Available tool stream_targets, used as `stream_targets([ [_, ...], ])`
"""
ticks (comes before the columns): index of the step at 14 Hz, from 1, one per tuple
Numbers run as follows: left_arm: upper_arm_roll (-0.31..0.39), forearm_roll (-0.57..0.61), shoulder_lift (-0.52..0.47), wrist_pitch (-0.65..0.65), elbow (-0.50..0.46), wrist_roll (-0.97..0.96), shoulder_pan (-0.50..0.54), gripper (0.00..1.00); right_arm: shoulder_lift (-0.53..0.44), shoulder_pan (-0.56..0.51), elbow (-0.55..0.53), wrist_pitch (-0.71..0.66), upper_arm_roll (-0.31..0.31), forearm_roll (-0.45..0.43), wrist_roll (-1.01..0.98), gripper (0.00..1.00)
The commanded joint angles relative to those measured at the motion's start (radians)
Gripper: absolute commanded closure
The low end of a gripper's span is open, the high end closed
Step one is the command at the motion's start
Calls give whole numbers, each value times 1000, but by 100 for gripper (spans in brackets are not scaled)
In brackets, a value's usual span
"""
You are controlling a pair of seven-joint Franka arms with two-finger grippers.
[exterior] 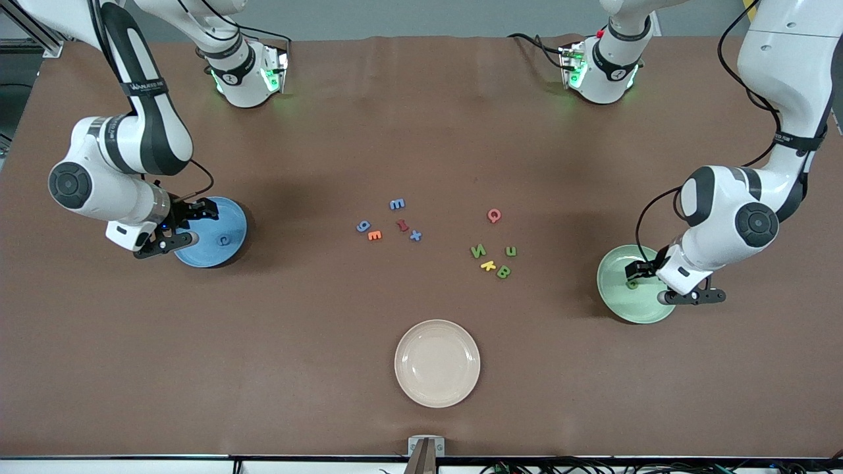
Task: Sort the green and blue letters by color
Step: 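Drop the green d on the green plate with the left gripper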
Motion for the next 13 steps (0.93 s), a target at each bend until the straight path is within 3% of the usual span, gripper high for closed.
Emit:
stream_targets([
  [1, -41, 22, -61, -80, 0, -127, -53, 0, -30, 47, -32, 21, 16, -11, 117, 24],
  [6, -58, 36, -19, -76, 23, -454, -278, 7, 2, 258, -24, 118, 21, 25, 432, 24],
  [13, -58, 43, 88, 25, 8, -651, -401, 13, 166, 521, -10, 387, 19, 64, 801, 24],
])
